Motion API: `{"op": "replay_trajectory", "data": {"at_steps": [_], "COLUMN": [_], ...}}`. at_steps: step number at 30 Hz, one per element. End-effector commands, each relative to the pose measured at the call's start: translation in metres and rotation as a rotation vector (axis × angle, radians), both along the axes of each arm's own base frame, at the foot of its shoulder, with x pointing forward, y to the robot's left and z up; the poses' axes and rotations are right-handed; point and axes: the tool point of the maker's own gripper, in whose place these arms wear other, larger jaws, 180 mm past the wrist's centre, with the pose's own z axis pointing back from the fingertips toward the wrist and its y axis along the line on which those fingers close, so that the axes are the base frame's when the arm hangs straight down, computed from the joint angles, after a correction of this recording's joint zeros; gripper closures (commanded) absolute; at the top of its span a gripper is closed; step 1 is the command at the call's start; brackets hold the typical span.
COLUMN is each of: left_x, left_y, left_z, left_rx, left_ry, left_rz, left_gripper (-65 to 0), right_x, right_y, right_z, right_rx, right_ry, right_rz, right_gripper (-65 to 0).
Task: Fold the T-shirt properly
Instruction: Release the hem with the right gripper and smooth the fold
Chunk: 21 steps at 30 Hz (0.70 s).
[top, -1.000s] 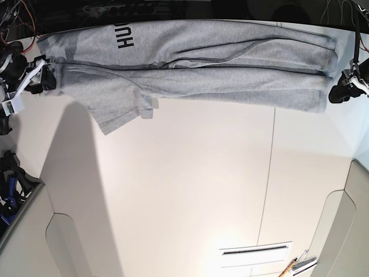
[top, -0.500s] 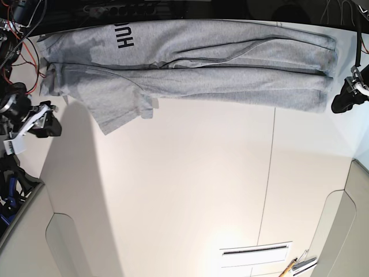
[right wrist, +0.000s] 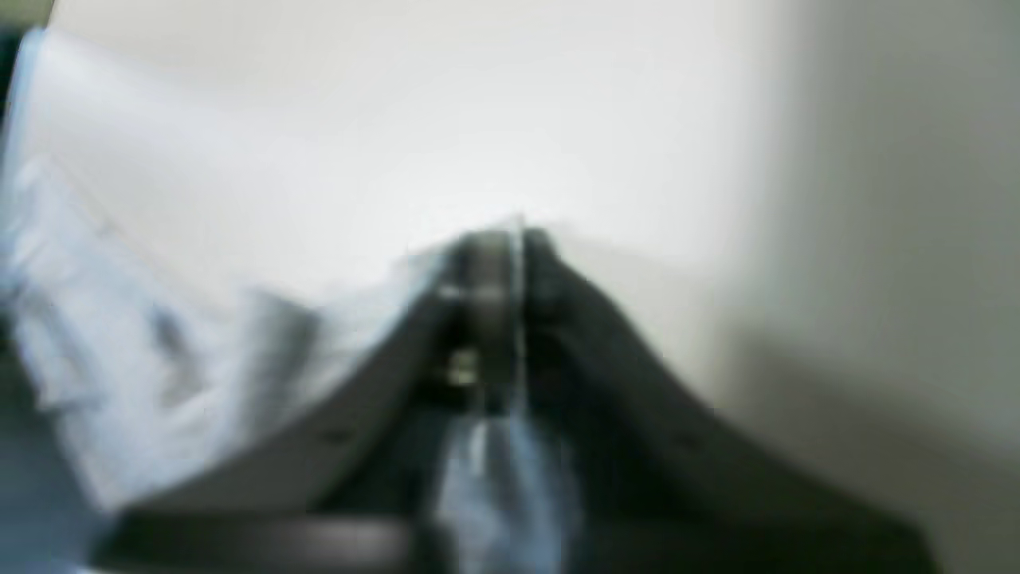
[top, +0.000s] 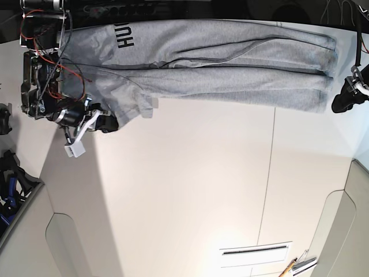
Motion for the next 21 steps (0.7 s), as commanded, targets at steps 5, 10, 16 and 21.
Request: {"op": "replay_trajectory", "data": {"at_steps": [5,10,16,21], "left_x": [0.009,0.009,0.009,0.009], "left_y": [0.006,0.006,0.006,0.006], "left_z": [0.018,0.018,0.018,0.018], "left_rx": [0.019,0.019,0.018,0.019], "left_ry": [-0.054,-0.053,-0.054,-0.054], "left_rz": [-0.003,-0.003,-0.003,-0.003], "left_gripper": [-24.2,-24.2,-24.2,-24.2], "right_x": [-0.009,-0.030,-0.082,-0.125], "right_y": [-0.001,0.018,0.060,0.078], "right_z": [0.014,0.054,0.095,0.099], "right_rx": [-0.076,-0.127,-0.096,-0.048], "right_ry": [-0.009,-0.150,-0.263,-0.227], "right_rz": [0.082,0.166,0.226,0.226], "right_gripper": [0.0,0.0,0.0,0.0]}}
